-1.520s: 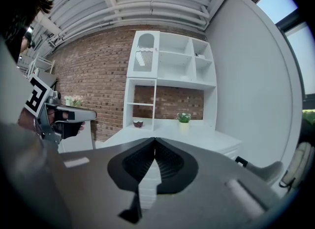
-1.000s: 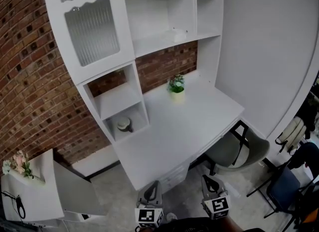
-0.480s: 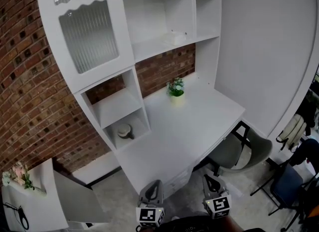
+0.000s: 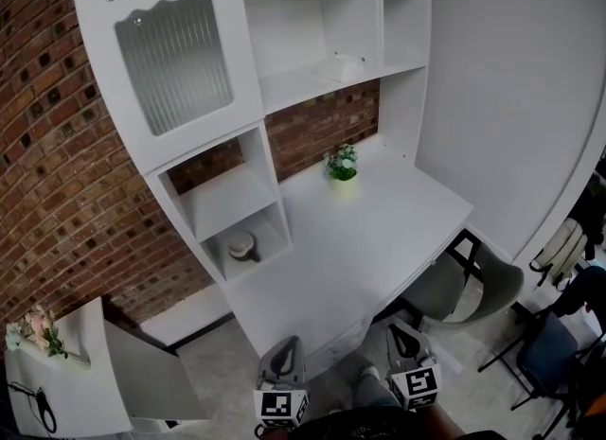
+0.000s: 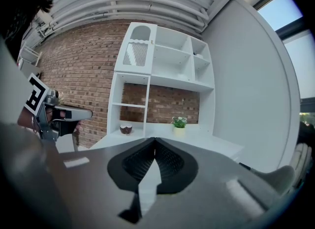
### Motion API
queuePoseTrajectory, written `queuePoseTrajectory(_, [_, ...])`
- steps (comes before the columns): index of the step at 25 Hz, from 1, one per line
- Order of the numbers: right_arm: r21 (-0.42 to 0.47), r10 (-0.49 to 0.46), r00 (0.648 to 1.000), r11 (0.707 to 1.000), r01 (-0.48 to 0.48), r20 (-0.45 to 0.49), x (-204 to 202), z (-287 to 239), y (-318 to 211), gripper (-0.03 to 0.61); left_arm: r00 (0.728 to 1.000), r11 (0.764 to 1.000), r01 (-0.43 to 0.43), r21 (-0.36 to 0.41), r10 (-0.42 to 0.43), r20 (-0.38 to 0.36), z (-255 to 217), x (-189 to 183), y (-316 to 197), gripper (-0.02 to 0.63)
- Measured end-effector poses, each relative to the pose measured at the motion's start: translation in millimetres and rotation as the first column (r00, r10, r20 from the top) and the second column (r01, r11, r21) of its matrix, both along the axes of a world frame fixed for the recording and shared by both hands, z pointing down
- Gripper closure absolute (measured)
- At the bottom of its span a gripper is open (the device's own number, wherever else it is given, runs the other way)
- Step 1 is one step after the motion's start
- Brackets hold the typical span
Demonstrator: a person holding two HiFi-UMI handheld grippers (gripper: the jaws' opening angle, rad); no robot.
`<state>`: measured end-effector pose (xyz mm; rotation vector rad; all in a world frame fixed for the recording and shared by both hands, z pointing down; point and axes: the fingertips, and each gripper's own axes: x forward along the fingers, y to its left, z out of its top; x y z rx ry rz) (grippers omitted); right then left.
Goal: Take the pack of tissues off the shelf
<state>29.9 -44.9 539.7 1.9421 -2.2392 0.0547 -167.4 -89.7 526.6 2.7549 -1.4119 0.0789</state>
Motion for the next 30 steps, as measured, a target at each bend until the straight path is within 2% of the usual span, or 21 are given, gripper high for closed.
queuePoseTrajectory(13, [0.019,-0.028,1.0,0.999,0.028,0.009,19,-10,-72,0.575,1.0,0.998,0.028,0.056,-0.028,0.007,-7,17,-62,0.602])
queuePoseTrajectory(19, [0.024,-0.049,0.999,0.998,0.05,-0.016,39,-16,-122,0.575,0.998,0.994,0.017,0.104,-0.023,0.058,-23,38,-105,0.603])
queuePoseTrajectory(24, [0.025,-0.085,0.995,0.996,0.087,-0.058,50,-22,-161,0.575,0.999,0.995,0.05,0.087,-0.05,-0.003,-28,51,-140,0.601])
queuePoseTrajectory(30, [-0.011,-0.084,0.996,0.996,0.084,-0.024,72,-23,-199,0.574,0.998,0.995,0.047,0.092,-0.05,0.033,-34,72,-171,0.602])
